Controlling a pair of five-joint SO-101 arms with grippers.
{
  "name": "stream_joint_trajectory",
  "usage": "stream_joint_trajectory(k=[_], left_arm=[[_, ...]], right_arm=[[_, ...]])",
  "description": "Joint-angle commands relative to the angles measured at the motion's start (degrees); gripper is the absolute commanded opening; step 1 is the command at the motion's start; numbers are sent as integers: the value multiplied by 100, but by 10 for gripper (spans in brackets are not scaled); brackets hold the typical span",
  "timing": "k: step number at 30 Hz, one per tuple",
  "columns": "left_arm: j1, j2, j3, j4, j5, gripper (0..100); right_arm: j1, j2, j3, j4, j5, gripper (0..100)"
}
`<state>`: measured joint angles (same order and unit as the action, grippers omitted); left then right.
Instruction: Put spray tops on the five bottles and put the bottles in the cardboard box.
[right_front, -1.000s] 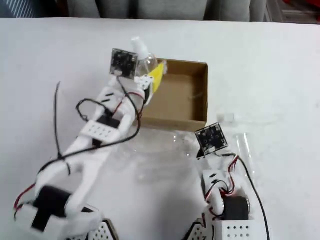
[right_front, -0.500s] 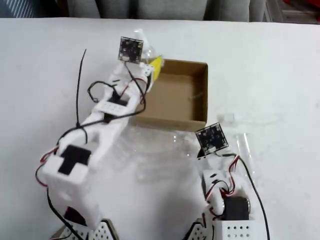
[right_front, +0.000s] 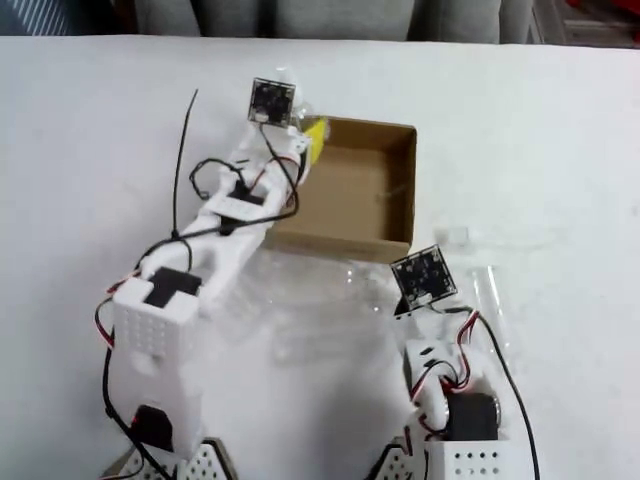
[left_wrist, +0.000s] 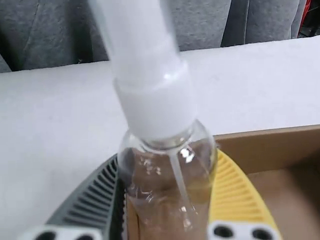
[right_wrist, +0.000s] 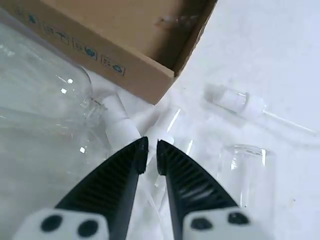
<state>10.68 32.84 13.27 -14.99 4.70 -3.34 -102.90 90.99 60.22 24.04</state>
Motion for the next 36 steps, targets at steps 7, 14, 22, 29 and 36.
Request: stream_joint_trajectory(k=[7, 14, 22, 29, 36], left_arm=[[-66, -84, -378, -193, -79, 24], [-66, -84, -378, -176, -79, 24], [-136, -75, -369, -185, -79, 24], [-180, -13, -360, -158, -79, 121], [-171, 242, -404, -158, -79, 254]], right_arm=[[31, -13, -35, -110, 70, 17], [31, -13, 9, -127, 70, 17], [31, -13, 9, -127, 70, 17], [31, -13, 9, -127, 70, 17], [31, -13, 9, -127, 70, 17]])
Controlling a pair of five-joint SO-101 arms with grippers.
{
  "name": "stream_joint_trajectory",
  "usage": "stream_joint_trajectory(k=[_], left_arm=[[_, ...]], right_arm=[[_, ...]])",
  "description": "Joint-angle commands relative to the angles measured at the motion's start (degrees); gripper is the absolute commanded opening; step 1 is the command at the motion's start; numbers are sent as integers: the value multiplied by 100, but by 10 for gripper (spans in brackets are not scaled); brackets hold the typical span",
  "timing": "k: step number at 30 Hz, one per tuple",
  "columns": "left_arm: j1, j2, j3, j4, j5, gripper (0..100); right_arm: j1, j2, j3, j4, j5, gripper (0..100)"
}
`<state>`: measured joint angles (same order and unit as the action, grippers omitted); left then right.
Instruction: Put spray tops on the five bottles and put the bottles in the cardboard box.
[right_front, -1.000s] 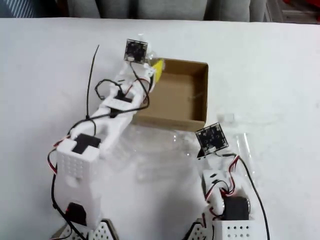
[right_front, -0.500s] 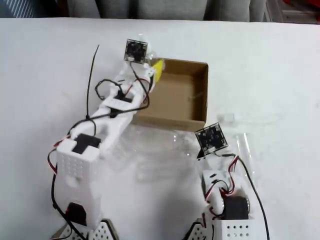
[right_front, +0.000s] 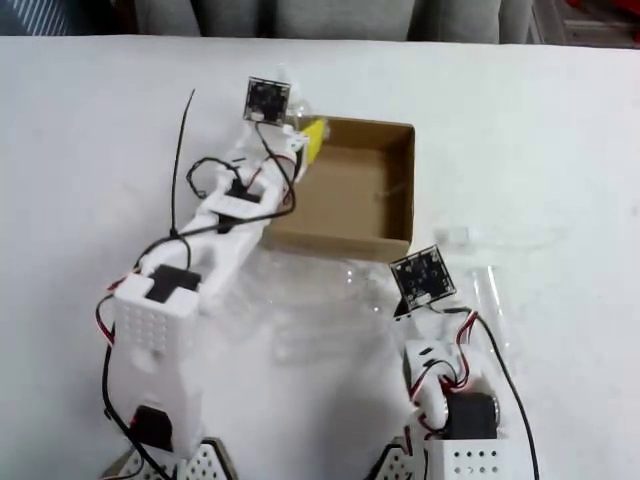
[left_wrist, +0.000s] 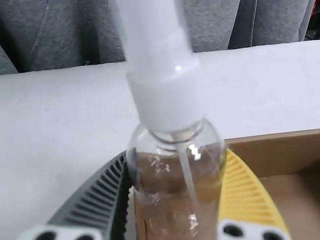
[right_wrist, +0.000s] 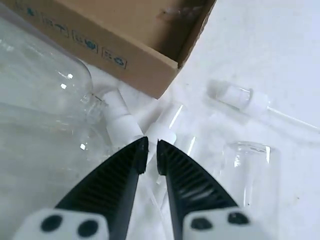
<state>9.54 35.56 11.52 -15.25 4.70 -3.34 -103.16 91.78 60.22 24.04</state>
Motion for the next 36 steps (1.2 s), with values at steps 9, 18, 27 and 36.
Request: stream_joint_trajectory(k=[9, 18, 27, 36], left_arm=[[-57, -31, -202, -149, -70, 295], [-48, -31, -202, -141, -44, 372], [-66, -57, -202, -141, -35, 377], [57, -1130, 730, -132, -62, 377]], right_arm=[[31, 13, -70, -127, 70, 17], [31, 13, -70, -127, 70, 17], [31, 13, -70, -127, 70, 17], [31, 13, -70, -127, 70, 17]])
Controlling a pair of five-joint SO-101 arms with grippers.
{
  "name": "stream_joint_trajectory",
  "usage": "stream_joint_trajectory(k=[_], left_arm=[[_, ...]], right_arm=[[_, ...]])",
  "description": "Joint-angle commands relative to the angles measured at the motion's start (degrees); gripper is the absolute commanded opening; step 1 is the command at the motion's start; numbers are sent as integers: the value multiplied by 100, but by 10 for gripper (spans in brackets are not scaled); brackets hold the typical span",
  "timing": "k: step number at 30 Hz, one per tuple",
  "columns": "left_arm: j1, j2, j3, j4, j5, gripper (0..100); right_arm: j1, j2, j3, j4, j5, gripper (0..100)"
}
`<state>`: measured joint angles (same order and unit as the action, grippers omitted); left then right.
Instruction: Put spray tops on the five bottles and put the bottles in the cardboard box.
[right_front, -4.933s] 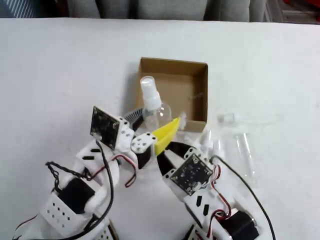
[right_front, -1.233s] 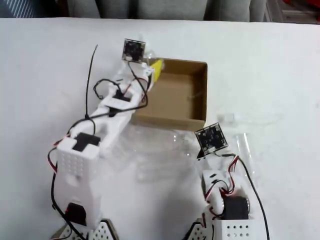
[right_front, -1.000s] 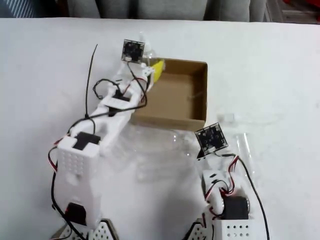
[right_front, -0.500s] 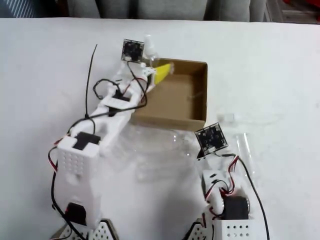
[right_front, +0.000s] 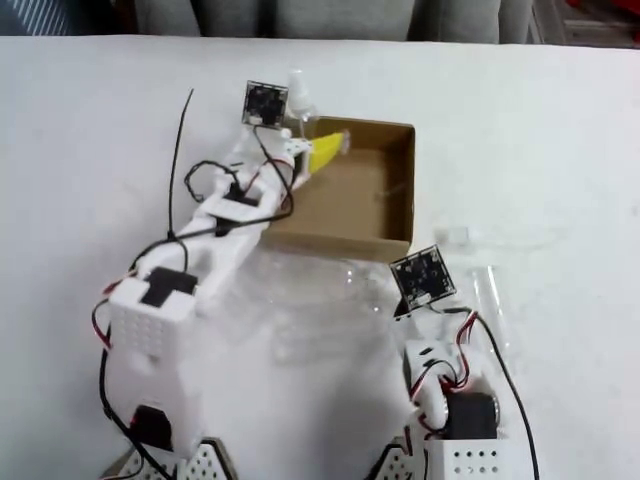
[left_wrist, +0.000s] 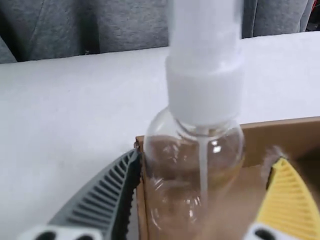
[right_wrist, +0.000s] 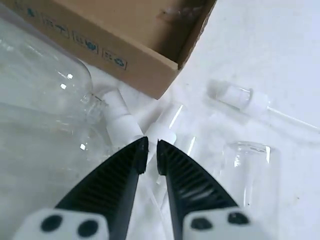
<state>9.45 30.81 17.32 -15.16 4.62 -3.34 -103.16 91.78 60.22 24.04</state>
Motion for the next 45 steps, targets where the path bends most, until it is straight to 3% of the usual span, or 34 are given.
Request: stream_joint_trajectory(k=[1, 11, 20, 24, 31, 40, 45], left_arm=[[84, -752, 246, -141, -62, 377], [66, -1429, 870, -141, -35, 378], [66, -2826, 2031, 88, -62, 373], [66, -3767, 2400, 1169, -44, 373], [57, -5675, 2664, 3974, -26, 373], [-189, -7662, 2690, 6901, -9, 373], [-189, -8435, 2690, 8457, 774, 373]], right_arm=[[31, 13, -70, -127, 70, 17], [31, 13, -62, -127, 70, 17], [31, 13, -62, -127, 70, 17], [31, 13, -62, -127, 70, 17], [31, 13, -53, -127, 70, 17], [31, 13, -26, -127, 53, 17], [31, 4, 0, -127, 53, 17]])
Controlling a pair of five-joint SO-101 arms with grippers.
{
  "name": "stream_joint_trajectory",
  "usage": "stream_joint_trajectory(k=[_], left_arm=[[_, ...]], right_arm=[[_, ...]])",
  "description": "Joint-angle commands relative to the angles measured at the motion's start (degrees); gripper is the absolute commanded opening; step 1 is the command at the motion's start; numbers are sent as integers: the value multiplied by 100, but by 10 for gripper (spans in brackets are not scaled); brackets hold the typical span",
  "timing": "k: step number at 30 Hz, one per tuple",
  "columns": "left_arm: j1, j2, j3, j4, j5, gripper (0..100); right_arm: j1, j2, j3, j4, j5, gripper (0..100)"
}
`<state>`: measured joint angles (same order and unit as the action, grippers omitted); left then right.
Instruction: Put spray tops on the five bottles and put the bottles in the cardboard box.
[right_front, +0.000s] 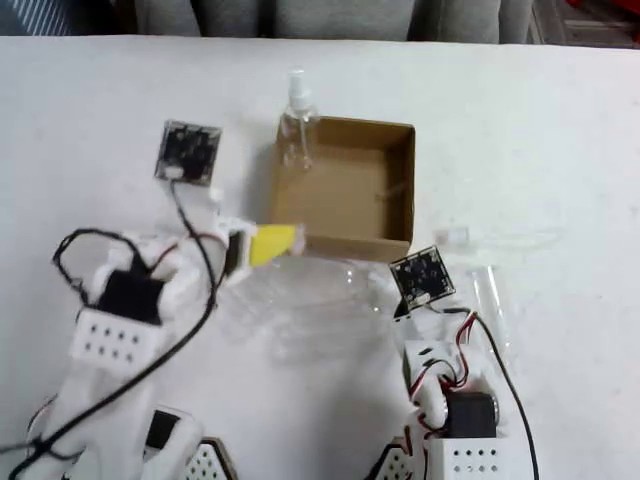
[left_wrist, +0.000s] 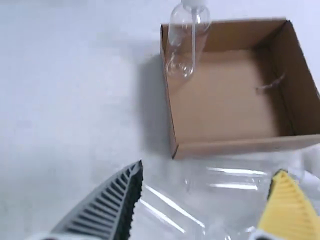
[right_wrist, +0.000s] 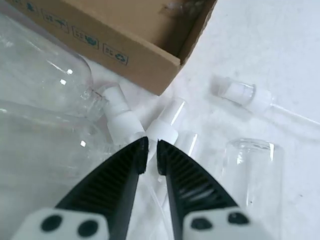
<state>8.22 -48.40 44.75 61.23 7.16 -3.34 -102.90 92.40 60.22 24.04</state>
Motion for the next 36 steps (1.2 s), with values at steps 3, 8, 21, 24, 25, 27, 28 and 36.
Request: stream_joint_trajectory(k=[3, 8, 21, 24, 25, 27, 28, 36], left_arm=[[-66, -796, -35, 1125, 1248, 373], [-409, -831, 527, 536, 1741, 373], [-936, 1156, 62, 114, 2646, 373], [-963, 1411, -44, 114, 2743, 373], [-936, 1429, -35, 114, 2743, 373], [-910, 1464, -26, 114, 2752, 373], [-936, 1473, -18, 114, 2752, 373], [-1033, 1481, 202, -149, 2875, 373]], right_arm=[[31, -22, -62, -127, 44, 17], [31, -22, -53, -127, 35, 17], [31, -22, -53, -127, 53, 16], [31, -22, -53, -127, 62, 16], [31, -22, -53, -127, 62, 16], [31, -22, -53, -127, 70, 16], [31, -22, -53, -127, 70, 16], [31, -22, -53, -127, 70, 16]])
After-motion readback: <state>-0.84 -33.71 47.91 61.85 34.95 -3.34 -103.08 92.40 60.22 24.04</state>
